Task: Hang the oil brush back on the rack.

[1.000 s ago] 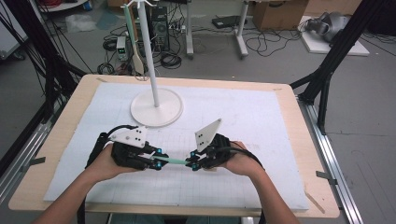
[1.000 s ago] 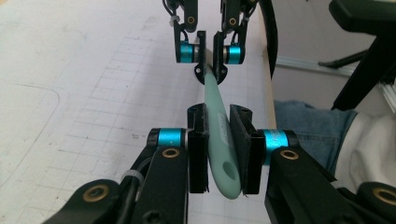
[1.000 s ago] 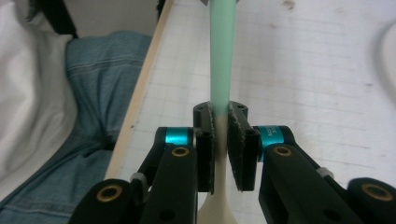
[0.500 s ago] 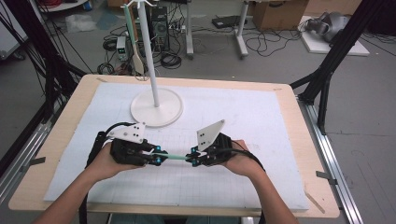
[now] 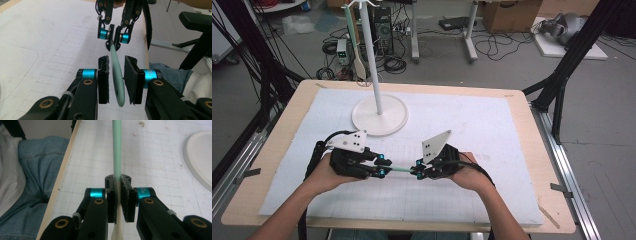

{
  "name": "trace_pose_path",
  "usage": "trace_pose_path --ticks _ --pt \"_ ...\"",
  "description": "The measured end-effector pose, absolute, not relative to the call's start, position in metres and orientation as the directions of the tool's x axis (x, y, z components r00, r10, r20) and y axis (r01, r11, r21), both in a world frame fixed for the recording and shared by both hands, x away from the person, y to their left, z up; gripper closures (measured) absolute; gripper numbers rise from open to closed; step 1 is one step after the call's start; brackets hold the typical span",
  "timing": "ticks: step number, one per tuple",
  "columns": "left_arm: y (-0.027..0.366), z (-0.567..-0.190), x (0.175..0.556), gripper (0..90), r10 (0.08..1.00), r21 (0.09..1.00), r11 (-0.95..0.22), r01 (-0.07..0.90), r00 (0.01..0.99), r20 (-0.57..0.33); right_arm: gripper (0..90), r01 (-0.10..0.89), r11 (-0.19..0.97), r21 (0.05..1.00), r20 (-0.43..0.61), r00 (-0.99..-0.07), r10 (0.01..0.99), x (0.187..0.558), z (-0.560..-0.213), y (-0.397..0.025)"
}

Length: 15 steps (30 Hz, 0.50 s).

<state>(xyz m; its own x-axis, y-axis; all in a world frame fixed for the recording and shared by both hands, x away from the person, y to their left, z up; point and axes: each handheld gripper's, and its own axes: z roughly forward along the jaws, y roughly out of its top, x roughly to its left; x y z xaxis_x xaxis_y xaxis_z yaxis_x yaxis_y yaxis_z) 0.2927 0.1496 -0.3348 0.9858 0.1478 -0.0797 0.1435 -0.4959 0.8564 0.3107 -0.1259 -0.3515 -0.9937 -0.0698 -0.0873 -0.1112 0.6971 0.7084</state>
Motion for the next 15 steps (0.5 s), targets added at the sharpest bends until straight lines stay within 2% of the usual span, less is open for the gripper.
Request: trace_pose_path --ticks 7,15 --pt "0.1486 -0.335 0.2926 71.9 0.155 0.857 -0.495 0.141 0.985 -0.073 85.1 -0.111 0.673 0.731 -0.104 -0.993 -0.051 0.3122 -0.3494 -0.1275" --pt "0.148 -0.3343 0.2932 82.7 0.153 0.86 -0.493 0.133 0.986 -0.064 84.9 -0.107 0.665 0.739 -0.096 -0.994 -0.053 0.3118 -0.3503 -0.127"
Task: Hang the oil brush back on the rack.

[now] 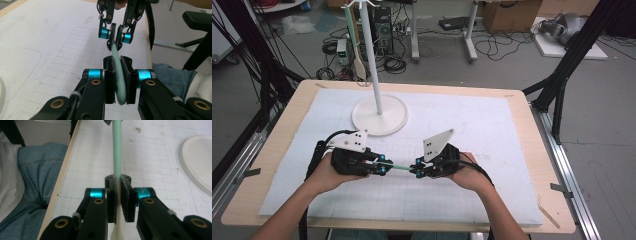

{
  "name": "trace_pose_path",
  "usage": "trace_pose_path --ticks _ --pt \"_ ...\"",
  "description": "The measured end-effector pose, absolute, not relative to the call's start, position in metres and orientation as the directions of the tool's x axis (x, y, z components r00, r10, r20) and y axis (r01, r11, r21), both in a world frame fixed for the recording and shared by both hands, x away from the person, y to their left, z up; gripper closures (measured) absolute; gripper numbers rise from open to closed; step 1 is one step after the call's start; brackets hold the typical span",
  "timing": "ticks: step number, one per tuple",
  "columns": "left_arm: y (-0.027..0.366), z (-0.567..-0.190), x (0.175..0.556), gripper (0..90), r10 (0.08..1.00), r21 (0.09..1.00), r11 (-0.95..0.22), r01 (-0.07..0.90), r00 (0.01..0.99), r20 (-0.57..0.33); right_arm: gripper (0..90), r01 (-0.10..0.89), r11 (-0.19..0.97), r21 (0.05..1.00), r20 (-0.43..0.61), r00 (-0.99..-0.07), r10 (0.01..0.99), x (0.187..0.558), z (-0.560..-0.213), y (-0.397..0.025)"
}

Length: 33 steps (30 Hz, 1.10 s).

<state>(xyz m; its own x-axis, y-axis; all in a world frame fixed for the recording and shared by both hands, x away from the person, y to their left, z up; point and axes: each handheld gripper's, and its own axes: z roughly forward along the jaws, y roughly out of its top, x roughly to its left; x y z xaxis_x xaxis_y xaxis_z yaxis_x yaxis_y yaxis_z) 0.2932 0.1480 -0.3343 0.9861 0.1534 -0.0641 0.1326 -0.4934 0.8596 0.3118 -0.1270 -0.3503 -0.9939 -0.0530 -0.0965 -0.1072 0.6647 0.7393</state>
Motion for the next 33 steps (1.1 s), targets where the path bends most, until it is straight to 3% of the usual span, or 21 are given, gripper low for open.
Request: trace_pose_path --ticks 9,18,22,33 --pt "0.1487 -0.3339 0.2922 83.0 0.144 0.852 -0.509 0.121 0.988 -0.054 77.9 -0.096 0.693 0.714 -0.073 -0.995 -0.062 0.3109 -0.3532 -0.1214" --pt "0.1488 -0.3329 0.2912 82.6 0.139 0.858 -0.498 0.125 0.988 -0.064 84.6 -0.096 0.702 0.706 -0.066 -0.995 -0.07 0.3103 -0.3533 -0.1183" --pt "0.1515 -0.3311 0.2931 73.4 0.168 0.876 -0.456 0.155 0.982 -0.087 84.9 -0.101 0.679 0.727 -0.083 -0.995 -0.059 0.3114 -0.3528 -0.1201" --pt "0.1546 -0.3285 0.2937 67.5 0.194 0.891 -0.428 0.153 0.978 -0.074 84.9 -0.063 0.617 0.784 -0.072 -0.997 -0.011 0.3129 -0.3512 -0.1258"
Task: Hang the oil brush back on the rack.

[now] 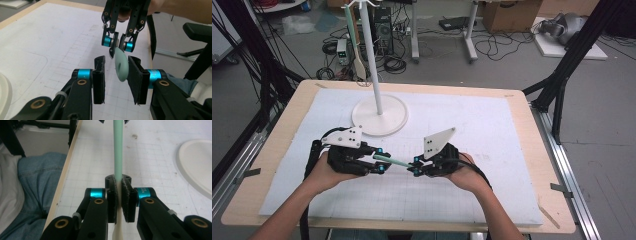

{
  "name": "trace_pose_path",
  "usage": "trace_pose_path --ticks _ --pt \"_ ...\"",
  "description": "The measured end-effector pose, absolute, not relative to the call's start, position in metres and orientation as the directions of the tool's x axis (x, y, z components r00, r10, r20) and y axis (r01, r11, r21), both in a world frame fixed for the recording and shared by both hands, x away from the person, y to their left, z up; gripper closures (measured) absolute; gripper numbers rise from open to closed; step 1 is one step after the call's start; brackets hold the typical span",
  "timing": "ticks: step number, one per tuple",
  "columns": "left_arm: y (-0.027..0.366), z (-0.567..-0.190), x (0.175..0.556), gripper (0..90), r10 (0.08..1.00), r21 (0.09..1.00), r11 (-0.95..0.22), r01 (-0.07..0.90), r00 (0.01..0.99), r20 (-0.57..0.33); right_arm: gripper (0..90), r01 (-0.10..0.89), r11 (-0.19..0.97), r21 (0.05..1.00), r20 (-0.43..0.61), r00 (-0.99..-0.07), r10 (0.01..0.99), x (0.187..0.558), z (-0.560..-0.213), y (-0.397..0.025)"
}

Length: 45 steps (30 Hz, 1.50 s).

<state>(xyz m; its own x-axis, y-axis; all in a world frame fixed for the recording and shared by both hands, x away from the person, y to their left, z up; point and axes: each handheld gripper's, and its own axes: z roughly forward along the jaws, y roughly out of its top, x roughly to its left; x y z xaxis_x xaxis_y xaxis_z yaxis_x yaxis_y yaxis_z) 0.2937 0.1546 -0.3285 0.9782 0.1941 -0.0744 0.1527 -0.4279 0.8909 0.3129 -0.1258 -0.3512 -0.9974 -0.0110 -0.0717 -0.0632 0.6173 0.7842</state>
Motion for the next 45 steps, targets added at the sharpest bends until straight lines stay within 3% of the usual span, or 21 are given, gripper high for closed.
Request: trace_pose_path --ticks 7,21,29,35,41,45 --pt "0.152 -0.325 0.294 68.7 0.206 0.903 -0.4 0.154 0.976 -0.074 84.8 -0.05 0.592 0.804 -0.059 -0.998 -0.004 0.314 -0.352 -0.124" --pt "0.151 -0.324 0.295 82.4 0.182 0.907 -0.388 0.162 0.979 -0.096 84.6 -0.046 0.58 0.814 -0.057 -0.998 0.001 0.312 -0.356 -0.12" --pt "0.15 -0.324 0.294 82.9 0.193 0.897 -0.415 0.153 0.978 -0.078 77.8 -0.047 0.612 0.79 -0.063 -0.998 0.005 0.311 -0.358 -0.115" --pt "0.151 -0.323 0.295 82.9 0.193 0.891 -0.428 0.149 0.979 -0.071 78.3 -0.044 0.627 0.777 -0.062 -0.998 0.006 0.311 -0.359 -0.113" --pt "0.15 -0.323 0.294 82.4 0.183 0.897 -0.417 0.15 0.98 -0.079 84.6 -0.058 0.635 0.77 -0.074 -0.997 -0.002 0.311 -0.36 -0.112" --pt "0.151 -0.322 0.295 74.8 0.197 0.902 -0.399 0.162 0.976 -0.088 84.9 -0.039 0.579 0.815 -0.059 -0.998 0.015 0.312 -0.358 -0.114"
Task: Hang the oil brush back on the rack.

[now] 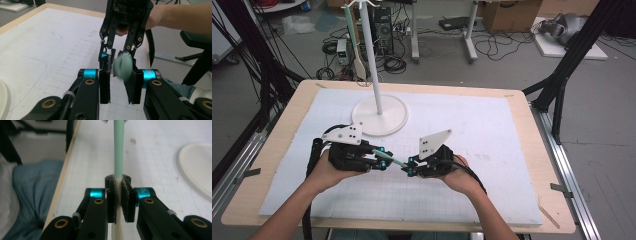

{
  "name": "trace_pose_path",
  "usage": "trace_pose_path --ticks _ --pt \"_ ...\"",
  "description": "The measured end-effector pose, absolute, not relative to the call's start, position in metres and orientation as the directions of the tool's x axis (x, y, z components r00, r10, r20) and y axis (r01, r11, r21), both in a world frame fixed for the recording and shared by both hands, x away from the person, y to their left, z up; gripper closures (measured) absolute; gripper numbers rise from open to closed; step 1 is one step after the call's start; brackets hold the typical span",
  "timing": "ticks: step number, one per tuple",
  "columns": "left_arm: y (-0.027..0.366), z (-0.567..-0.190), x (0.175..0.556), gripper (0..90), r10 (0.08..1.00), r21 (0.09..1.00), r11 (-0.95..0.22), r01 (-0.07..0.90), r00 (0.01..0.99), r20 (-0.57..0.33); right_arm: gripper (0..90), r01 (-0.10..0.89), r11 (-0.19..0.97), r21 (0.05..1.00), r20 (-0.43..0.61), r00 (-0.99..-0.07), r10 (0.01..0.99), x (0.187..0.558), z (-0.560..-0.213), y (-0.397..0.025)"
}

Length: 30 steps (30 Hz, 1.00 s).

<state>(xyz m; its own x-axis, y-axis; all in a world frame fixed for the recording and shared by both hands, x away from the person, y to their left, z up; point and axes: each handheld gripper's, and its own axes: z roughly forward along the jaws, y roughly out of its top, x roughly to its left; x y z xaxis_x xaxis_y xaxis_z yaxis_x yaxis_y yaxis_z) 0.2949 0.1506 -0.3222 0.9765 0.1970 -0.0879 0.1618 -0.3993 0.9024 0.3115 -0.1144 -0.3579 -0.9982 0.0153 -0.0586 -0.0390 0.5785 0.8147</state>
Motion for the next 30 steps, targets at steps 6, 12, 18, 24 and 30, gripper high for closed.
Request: trace_pose_path --ticks 6,12,18,24,30 --pt "0.149 -0.321 0.296 75.9 0.196 0.914 -0.371 0.161 0.976 -0.093 84.9 -0.006 0.526 0.851 -0.028 -0.999 0.033 0.312 -0.356 -0.115" --pt "0.15 -0.321 0.296 82.3 0.197 0.92 -0.356 0.164 0.975 -0.098 84.7 -0.007 0.524 0.852 -0.022 -0.999 0.023 0.312 -0.357 -0.109" --pt "0.153 -0.32 0.297 82.9 0.215 0.919 -0.353 0.175 0.971 -0.102 78.4 0.003 0.539 0.842 -0.024 -0.999 0.042 0.312 -0.358 -0.106" --pt "0.154 -0.319 0.297 83.0 0.22 0.917 -0.361 0.173 0.971 -0.096 78.9 -0.009 0.561 0.827 -0.039 -0.998 0.042 0.312 -0.36 -0.103" --pt "0.155 -0.319 0.296 82.6 0.209 0.921 -0.351 0.171 0.973 -0.101 84.5 0.0 0.571 0.821 -0.023 -0.999 0.033 0.312 -0.362 -0.1"
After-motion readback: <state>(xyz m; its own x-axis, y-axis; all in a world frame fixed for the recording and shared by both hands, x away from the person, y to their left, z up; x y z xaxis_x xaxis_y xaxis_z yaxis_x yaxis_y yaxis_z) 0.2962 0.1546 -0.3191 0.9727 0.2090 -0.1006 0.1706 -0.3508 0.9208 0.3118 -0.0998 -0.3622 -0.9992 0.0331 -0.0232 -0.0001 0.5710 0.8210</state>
